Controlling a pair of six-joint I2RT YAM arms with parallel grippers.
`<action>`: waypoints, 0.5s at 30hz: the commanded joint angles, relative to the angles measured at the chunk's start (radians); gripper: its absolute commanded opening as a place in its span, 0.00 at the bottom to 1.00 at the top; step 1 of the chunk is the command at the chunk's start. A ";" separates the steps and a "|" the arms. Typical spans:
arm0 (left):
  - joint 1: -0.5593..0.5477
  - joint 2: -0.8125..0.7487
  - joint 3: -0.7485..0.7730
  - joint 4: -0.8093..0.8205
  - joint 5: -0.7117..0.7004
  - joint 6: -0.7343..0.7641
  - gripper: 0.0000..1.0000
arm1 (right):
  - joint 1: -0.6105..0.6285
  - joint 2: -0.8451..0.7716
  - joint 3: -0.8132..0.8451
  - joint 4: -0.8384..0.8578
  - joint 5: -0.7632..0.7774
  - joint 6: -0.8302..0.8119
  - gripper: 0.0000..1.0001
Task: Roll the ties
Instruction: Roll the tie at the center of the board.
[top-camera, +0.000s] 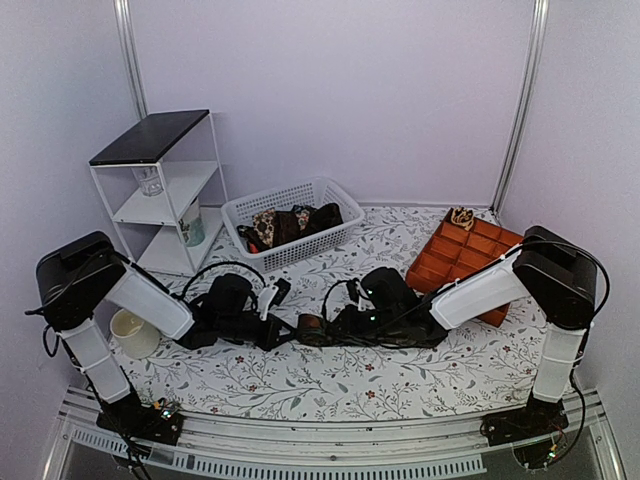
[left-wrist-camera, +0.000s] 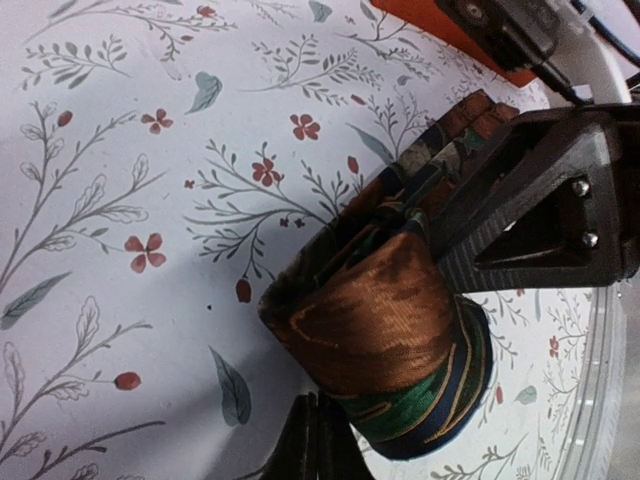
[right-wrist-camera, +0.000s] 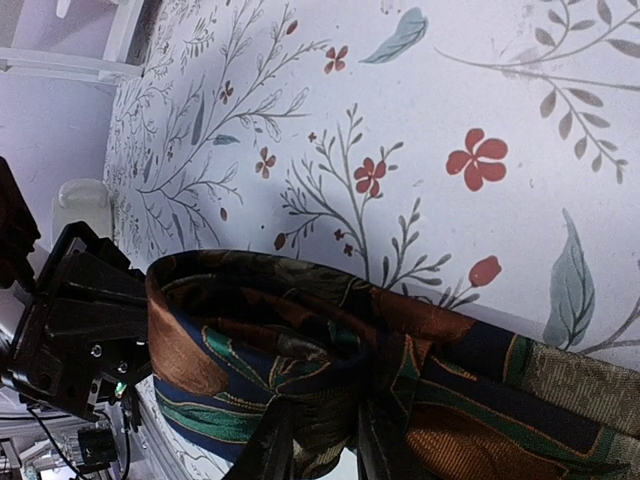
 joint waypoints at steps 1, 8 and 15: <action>-0.015 -0.027 0.044 0.009 0.026 0.005 0.00 | -0.009 -0.019 -0.002 -0.080 0.057 -0.025 0.24; -0.041 -0.041 0.084 -0.037 0.022 0.018 0.00 | -0.010 -0.020 -0.007 -0.076 0.065 -0.035 0.24; -0.052 -0.021 0.115 -0.051 0.029 0.006 0.00 | -0.012 -0.053 -0.029 -0.074 0.100 -0.039 0.22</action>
